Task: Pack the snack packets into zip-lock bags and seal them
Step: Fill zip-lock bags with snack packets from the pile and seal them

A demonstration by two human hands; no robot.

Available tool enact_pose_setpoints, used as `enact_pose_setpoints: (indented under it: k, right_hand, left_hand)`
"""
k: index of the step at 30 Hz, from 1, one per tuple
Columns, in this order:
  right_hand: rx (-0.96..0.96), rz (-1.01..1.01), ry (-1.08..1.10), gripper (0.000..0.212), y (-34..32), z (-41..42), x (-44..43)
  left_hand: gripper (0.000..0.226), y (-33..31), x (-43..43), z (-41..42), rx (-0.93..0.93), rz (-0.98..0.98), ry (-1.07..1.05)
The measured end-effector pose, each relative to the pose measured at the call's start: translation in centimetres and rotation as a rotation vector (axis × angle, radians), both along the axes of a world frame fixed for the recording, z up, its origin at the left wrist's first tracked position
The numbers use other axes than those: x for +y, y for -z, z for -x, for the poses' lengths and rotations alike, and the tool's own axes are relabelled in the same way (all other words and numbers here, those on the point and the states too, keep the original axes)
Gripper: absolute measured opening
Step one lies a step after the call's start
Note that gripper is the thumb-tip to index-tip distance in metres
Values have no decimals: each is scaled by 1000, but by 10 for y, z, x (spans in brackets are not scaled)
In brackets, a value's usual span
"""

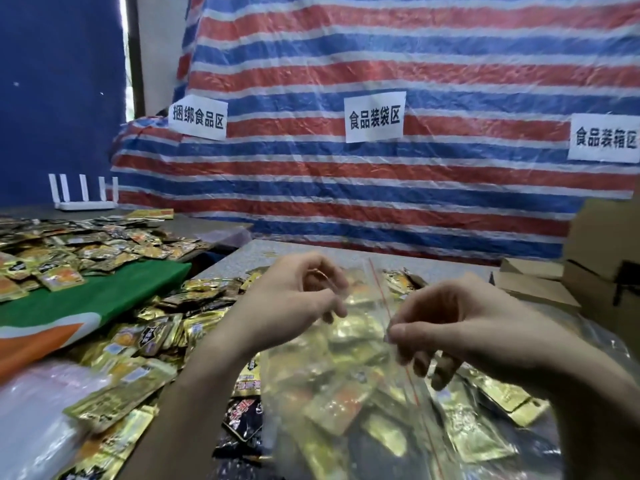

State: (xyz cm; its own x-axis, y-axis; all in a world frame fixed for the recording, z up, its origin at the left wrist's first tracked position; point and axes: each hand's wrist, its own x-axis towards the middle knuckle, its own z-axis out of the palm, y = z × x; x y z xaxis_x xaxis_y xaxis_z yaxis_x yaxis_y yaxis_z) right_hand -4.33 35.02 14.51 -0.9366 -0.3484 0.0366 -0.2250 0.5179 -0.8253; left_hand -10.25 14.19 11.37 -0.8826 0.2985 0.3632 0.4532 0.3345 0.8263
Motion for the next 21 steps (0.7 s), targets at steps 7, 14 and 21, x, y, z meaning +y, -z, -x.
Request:
enact_pose_setpoints:
  k: [7, 14, 21]
  right_hand:
    - [144, 269, 159, 28, -2, -1, -5]
    - [109, 396, 118, 15, -5, -5, -2]
    - [338, 263, 233, 36, -4, -5, 13]
  left_hand:
    - [46, -6, 12, -20, 161, 9, -83]
    - [17, -3, 25, -28, -95, -72, 287]
    - [27, -5, 10, -19, -177, -144, 100]
